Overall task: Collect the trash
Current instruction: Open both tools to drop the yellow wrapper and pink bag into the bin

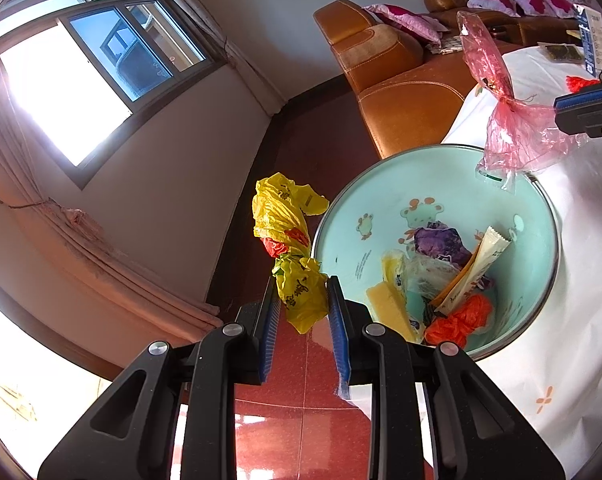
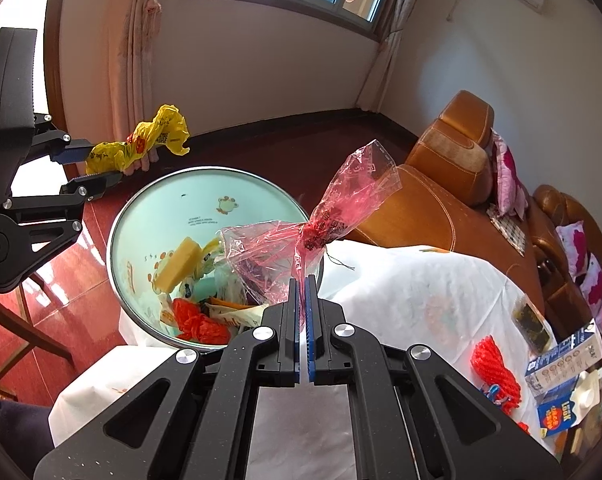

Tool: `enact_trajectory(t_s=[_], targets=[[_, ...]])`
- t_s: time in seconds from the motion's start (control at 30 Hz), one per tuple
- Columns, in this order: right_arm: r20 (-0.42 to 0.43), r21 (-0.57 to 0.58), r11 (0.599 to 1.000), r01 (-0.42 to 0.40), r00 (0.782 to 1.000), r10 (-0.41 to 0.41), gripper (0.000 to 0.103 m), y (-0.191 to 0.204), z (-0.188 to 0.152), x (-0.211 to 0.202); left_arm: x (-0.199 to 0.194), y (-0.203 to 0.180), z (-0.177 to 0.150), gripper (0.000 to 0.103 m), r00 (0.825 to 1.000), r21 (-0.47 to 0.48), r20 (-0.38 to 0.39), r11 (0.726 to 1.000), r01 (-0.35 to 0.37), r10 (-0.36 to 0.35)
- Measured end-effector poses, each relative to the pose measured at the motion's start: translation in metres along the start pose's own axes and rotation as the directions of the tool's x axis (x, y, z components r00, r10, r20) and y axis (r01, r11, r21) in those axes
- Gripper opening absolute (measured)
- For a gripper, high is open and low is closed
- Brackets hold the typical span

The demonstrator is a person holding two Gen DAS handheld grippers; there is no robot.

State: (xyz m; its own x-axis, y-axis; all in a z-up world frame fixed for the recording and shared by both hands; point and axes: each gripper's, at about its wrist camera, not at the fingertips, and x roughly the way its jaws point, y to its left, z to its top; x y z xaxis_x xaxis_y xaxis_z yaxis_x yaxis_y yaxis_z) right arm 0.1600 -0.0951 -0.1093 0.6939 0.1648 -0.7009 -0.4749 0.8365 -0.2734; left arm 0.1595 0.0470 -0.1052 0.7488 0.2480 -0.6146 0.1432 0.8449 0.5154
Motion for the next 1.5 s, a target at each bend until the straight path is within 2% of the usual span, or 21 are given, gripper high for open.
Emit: enact_trajectory(t_s=[0.3,1.37,1.4,1.43,1.5], targets=[[-0.013,-0.021,1.0,-0.008,1.0,0.007,0.003,0.004,0.005,0.008,0.006,-0.001,0.001,0.025,1.0,0.015,-0.001,1.0,-0.028,0.028],[-0.028,-0.057,0.998,-0.019,0.999,0.018,0.004,0.016,0.005,0.014,0.002,-0.001,0.008,0.025,1.0,0.003,0.017,1.0,0.001,-0.001],[-0.026,-0.06,0.998,-0.019,0.999,0.018,0.004,0.016,0.005,0.014,0.001,-0.001,0.009,0.03,1.0,0.002,0.02,1.0,0.002,-0.002],[-0.024,-0.062,0.998,-0.02,1.0,0.019,0.005,0.016,0.004,0.014,0.001,-0.001,0.009,0.041,1.0,0.001,0.022,1.0,0.002,-0.002],[-0.025,-0.062,0.998,-0.02,1.0,0.018,0.008,0.016,0.002,0.015,-0.001,-0.002,0.01,0.055,0.999,-0.001,0.035,1.0,-0.003,0.003]])
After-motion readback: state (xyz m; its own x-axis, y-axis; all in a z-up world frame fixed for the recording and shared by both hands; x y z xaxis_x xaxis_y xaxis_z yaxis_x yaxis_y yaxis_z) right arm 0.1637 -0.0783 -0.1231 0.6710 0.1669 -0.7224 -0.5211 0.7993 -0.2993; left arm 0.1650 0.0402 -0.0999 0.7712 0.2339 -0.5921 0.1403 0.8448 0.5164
